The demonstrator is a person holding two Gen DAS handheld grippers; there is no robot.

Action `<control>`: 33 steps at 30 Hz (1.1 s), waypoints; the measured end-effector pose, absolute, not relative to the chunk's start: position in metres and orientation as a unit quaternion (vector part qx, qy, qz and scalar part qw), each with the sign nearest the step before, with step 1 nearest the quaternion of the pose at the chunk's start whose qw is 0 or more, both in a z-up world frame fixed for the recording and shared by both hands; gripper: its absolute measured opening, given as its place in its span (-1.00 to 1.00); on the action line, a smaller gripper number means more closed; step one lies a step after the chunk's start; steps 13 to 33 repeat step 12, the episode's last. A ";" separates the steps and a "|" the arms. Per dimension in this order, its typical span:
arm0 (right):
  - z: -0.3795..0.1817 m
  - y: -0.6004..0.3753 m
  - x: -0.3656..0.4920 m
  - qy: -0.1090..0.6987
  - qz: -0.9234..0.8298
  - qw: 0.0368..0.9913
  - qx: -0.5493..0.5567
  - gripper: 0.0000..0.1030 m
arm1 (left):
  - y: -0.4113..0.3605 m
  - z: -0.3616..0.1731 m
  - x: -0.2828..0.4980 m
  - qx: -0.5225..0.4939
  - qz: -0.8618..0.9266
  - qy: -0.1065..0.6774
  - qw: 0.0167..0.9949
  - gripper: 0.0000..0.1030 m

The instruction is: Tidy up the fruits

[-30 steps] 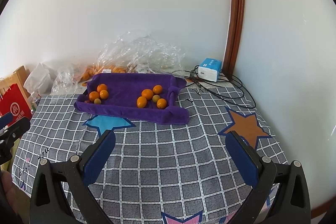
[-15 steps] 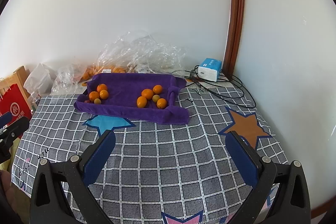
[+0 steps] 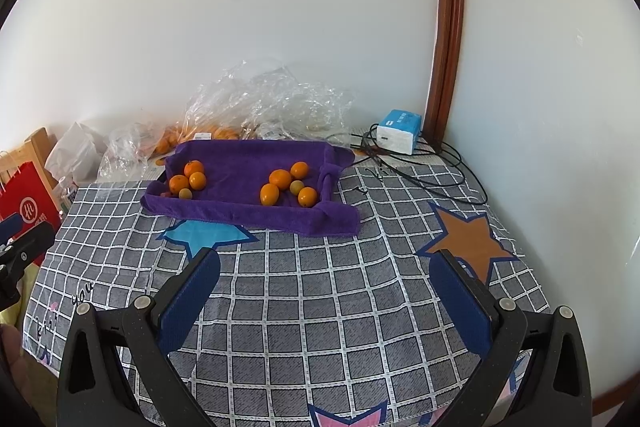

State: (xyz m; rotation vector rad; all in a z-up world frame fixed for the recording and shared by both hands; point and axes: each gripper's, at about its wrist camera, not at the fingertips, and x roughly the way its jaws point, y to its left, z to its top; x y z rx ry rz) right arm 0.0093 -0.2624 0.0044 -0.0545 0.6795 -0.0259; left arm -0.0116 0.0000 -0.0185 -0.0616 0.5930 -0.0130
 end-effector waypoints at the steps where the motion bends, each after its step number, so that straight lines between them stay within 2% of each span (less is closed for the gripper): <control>1: 0.005 -0.262 0.009 0.332 -0.013 0.943 -0.027 1.00 | 0.000 -0.018 -0.012 -0.030 -0.007 0.292 0.956 0.99; 33: 0.004 -0.261 0.009 0.332 -0.012 0.943 -0.027 1.00 | 0.002 -0.016 -0.010 -0.030 -0.005 0.289 0.957 0.99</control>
